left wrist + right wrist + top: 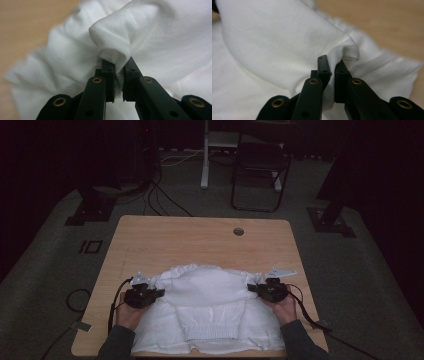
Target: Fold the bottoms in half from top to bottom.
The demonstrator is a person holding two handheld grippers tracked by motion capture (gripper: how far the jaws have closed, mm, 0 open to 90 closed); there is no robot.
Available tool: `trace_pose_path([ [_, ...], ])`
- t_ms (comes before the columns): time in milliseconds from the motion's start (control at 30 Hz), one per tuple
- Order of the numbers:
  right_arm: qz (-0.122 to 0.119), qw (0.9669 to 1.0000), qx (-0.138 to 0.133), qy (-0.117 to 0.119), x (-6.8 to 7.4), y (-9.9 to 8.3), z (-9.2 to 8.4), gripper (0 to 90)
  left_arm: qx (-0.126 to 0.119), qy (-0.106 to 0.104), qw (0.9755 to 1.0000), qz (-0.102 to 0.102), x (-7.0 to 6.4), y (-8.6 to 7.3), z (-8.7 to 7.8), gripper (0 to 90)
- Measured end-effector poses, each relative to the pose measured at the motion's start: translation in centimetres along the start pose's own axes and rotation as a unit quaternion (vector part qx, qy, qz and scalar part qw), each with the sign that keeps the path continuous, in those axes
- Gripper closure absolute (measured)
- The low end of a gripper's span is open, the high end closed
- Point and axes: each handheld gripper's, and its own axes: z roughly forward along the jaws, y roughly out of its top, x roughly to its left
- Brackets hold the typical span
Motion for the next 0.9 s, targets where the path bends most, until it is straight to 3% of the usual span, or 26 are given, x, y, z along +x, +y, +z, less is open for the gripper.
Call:
trace_pose_path([
  [133,-0.011,0.9991,0.037,-0.016,0.4,-1.0,1.8,86.5,0.012,0.031,0.9992,0.020,-0.6,0.3,1.3,82.8],
  [267,-0.006,0.9988,0.037,-0.031,-0.4,-0.4,2.8,86.3,0.013,0.060,0.9975,0.035,-0.9,1.2,2.2,82.7],
  [433,0.011,0.9984,0.031,-0.046,-1.9,0.7,3.9,86.3,0.000,0.060,0.9981,0.012,0.3,2.4,3.4,82.7],
  [600,0.010,0.9974,0.035,-0.063,-2.5,1.8,4.7,86.3,-0.006,0.066,0.9978,-0.001,1.2,3.4,4.3,82.7],
  [800,0.029,0.9953,0.043,-0.082,-3.8,3.9,6.4,86.3,-0.013,0.081,0.9958,-0.040,2.7,5.3,5.7,82.6],
  [900,0.028,0.9944,0.051,-0.089,-4.1,4.7,6.8,86.5,-0.009,0.081,0.9952,-0.054,3.1,5.9,5.8,83.4],
])
